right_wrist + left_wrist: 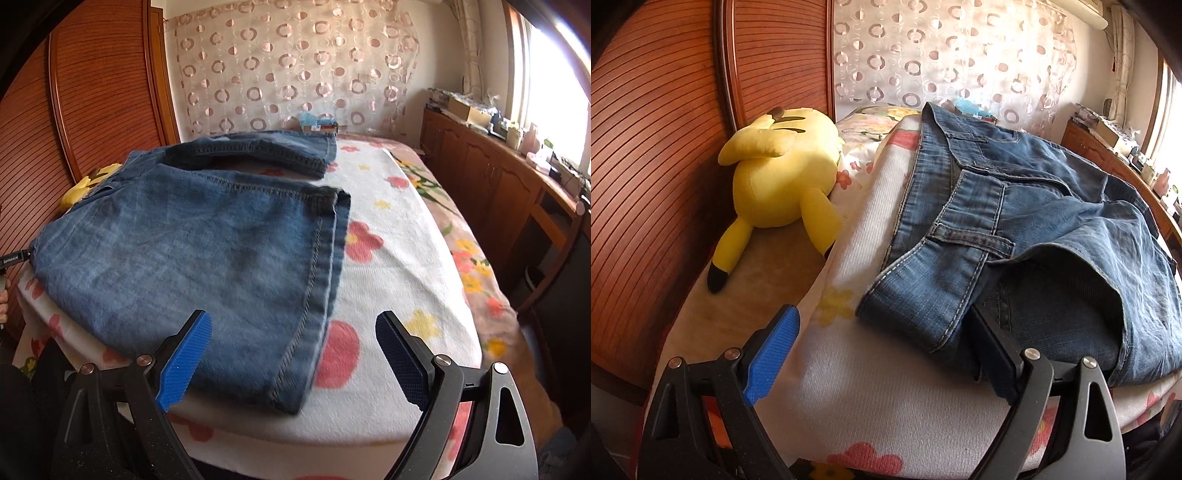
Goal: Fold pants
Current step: 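Close the left gripper on the jeans waistband while the right gripper pinches a leg hem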
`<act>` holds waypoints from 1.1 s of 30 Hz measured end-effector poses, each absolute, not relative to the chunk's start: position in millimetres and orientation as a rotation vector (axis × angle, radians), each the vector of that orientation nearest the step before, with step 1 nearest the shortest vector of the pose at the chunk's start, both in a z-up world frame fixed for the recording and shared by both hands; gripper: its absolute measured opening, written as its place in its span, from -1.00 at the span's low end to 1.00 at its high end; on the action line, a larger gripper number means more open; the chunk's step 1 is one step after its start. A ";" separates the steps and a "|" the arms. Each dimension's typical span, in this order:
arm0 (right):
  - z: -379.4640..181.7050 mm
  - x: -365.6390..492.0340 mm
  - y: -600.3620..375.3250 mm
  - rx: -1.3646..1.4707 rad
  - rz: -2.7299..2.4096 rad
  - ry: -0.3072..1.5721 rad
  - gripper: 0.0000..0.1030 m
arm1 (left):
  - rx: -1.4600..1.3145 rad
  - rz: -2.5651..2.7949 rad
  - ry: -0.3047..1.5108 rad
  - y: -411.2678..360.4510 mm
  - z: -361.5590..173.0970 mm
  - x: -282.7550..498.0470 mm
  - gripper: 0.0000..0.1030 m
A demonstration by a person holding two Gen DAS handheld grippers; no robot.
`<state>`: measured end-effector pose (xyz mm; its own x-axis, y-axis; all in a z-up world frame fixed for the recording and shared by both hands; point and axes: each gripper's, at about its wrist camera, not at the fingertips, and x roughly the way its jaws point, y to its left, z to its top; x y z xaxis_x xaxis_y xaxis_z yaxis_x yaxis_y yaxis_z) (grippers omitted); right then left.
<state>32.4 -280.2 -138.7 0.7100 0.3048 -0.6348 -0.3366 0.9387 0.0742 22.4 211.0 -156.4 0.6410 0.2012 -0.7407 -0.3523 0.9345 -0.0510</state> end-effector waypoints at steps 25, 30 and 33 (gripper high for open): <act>-136.0 27.9 -276.0 -0.053 0.418 0.719 -0.71 | -0.204 0.240 0.737 204.1 -138.6 18.2 -0.06; -128.7 30.5 -274.9 -0.047 0.421 0.701 -0.74 | -0.214 0.207 0.717 201.3 -132.9 18.9 -0.50; -121.3 33.1 -272.3 -0.039 0.425 0.677 -0.77 | -0.198 0.204 0.706 194.8 -127.0 17.2 -0.65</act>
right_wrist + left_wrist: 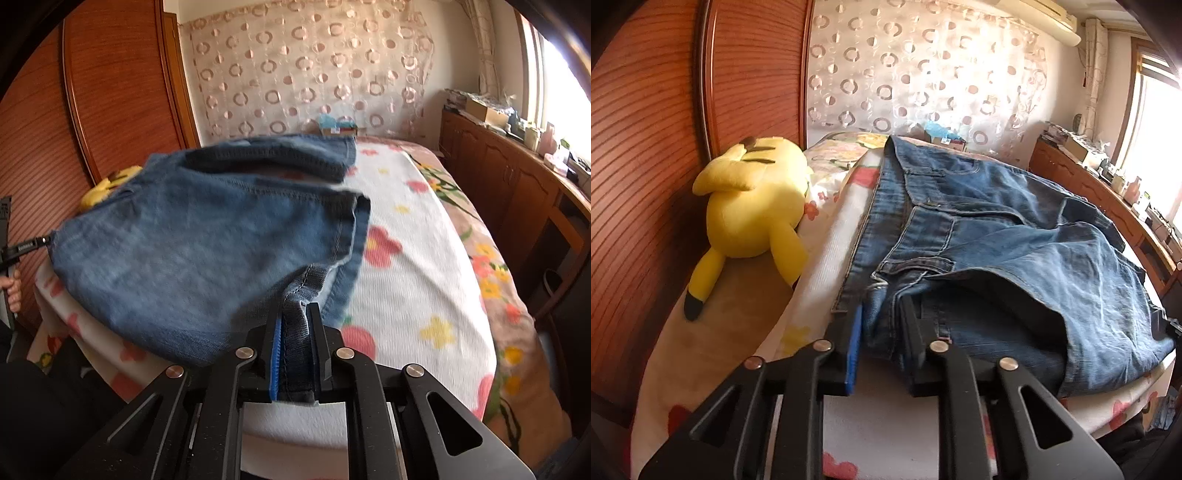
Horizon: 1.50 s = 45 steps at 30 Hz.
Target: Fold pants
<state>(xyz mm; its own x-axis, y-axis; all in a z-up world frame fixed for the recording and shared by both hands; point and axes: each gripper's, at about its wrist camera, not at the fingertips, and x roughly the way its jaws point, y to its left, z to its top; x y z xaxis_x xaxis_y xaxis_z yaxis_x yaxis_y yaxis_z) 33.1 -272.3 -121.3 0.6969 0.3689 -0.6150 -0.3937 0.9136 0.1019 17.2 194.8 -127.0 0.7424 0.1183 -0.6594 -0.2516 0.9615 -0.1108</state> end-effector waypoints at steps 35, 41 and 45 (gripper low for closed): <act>-20.8 82.9 -276.0 -0.097 0.423 0.367 -0.83 | -0.093 0.204 0.506 181.3 -21.9 40.4 -0.72; -24.6 109.3 -270.1 -0.090 0.416 0.362 -0.83 | -0.095 0.201 0.507 181.7 -18.1 60.5 -0.72; -37.6 120.4 -262.5 -0.089 0.413 0.383 -0.83 | -0.085 0.197 0.515 180.5 -20.0 72.6 -0.72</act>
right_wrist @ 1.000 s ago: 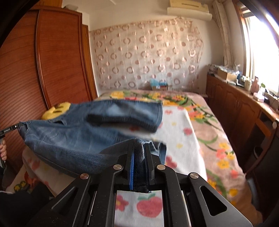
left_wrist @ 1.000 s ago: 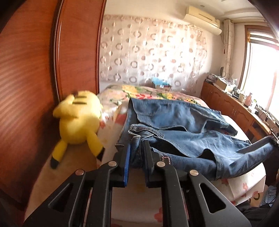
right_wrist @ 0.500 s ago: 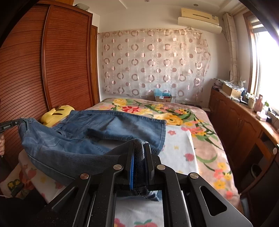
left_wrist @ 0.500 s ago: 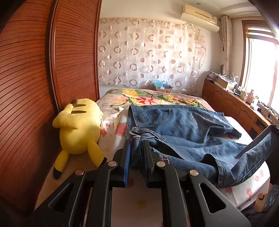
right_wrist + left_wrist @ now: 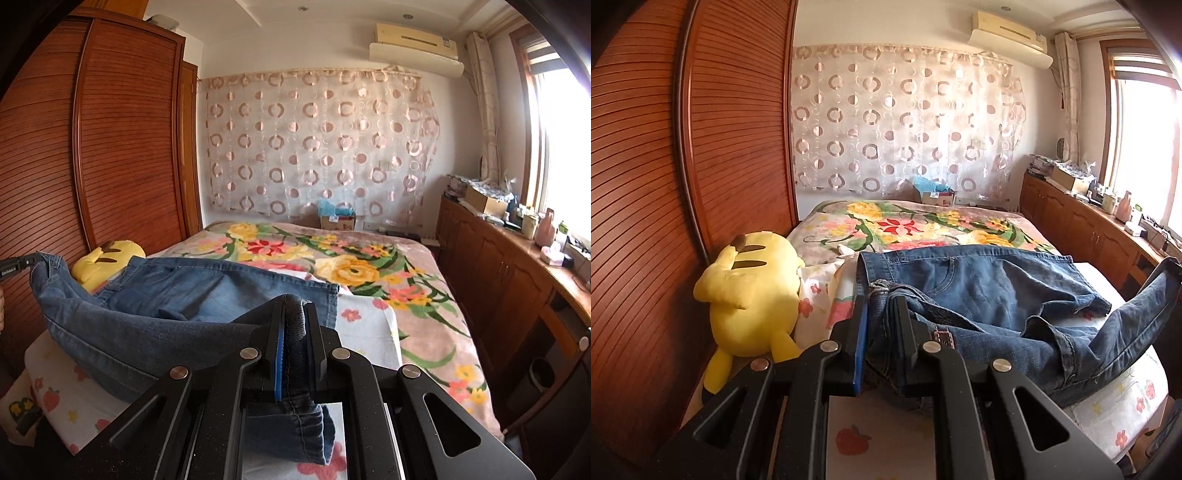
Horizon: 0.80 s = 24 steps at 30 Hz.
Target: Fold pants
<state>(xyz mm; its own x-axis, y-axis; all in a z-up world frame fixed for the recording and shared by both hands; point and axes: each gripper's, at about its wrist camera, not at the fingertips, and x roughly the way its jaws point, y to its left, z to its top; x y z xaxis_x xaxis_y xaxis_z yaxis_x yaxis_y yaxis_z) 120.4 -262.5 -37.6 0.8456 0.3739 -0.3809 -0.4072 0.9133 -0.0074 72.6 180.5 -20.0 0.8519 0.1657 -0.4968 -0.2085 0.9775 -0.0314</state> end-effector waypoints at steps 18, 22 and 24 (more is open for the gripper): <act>-31.0 182.8 -248.1 -0.105 0.404 0.424 -0.83 | -0.068 0.193 0.516 185.3 -16.1 130.8 -0.74; -17.2 199.3 -249.4 -0.091 0.407 0.387 -0.83 | -0.055 0.197 0.496 186.4 -4.1 150.4 -0.75; -11.3 209.7 -250.0 -0.079 0.407 0.369 -0.83 | -0.051 0.201 0.486 187.9 2.7 162.3 -0.75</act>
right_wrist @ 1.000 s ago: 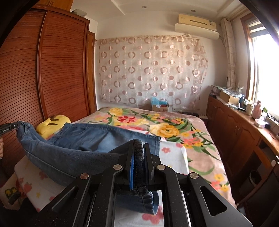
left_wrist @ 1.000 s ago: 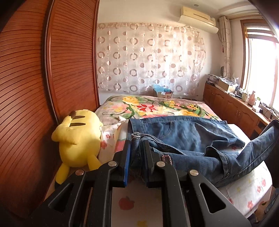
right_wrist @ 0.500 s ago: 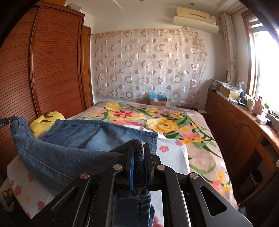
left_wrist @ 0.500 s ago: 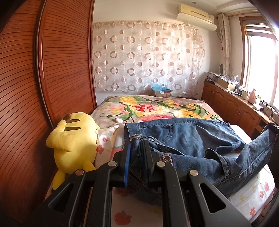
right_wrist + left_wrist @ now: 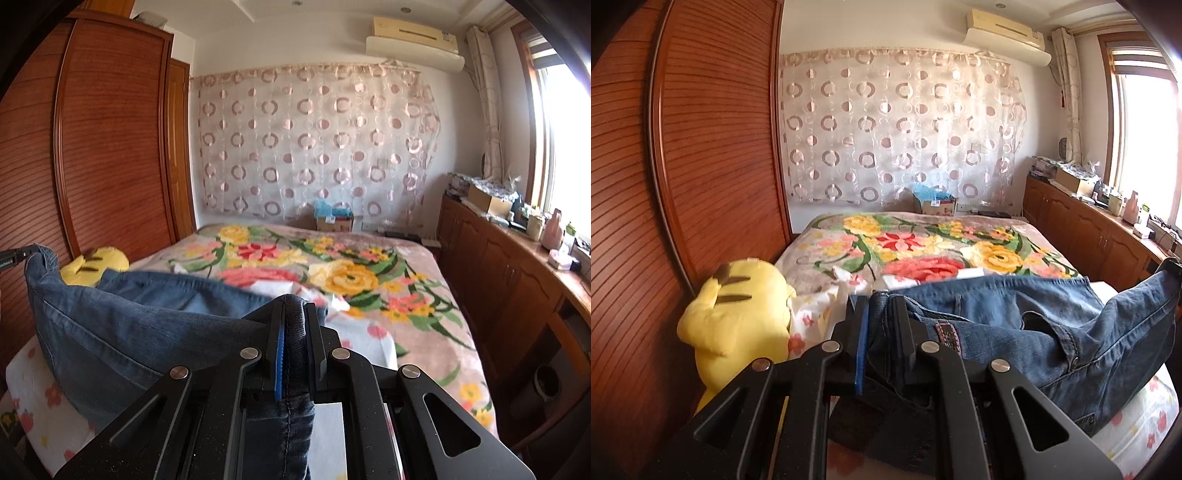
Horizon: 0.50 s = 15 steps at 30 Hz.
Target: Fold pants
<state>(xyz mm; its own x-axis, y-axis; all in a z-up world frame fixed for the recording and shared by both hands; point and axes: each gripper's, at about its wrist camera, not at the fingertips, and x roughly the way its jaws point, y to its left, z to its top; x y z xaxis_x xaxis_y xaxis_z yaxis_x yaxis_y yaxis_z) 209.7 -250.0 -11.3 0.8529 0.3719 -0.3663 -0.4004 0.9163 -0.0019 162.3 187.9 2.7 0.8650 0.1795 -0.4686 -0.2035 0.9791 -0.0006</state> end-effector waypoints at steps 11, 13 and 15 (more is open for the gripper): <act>-2.3 273.5 -238.3 -0.113 0.399 0.335 -0.84 | -0.029 0.218 0.487 203.0 10.2 248.3 -0.75; -13.4 291.6 -231.6 -0.123 0.396 0.357 -0.84 | -0.028 0.220 0.506 203.4 2.3 264.1 -0.75; -20.4 309.5 -226.5 -0.133 0.389 0.377 -0.84 | -0.028 0.221 0.526 206.3 -6.1 279.9 -0.75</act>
<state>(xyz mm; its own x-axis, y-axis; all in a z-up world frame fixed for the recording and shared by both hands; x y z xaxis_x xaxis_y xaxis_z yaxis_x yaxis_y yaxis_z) 309.5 -226.5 -20.4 0.8572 0.3446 -0.3826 -0.3936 0.9176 -0.0552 279.9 206.3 -6.1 0.8418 0.2025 -0.5004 -0.2167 0.9758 0.0304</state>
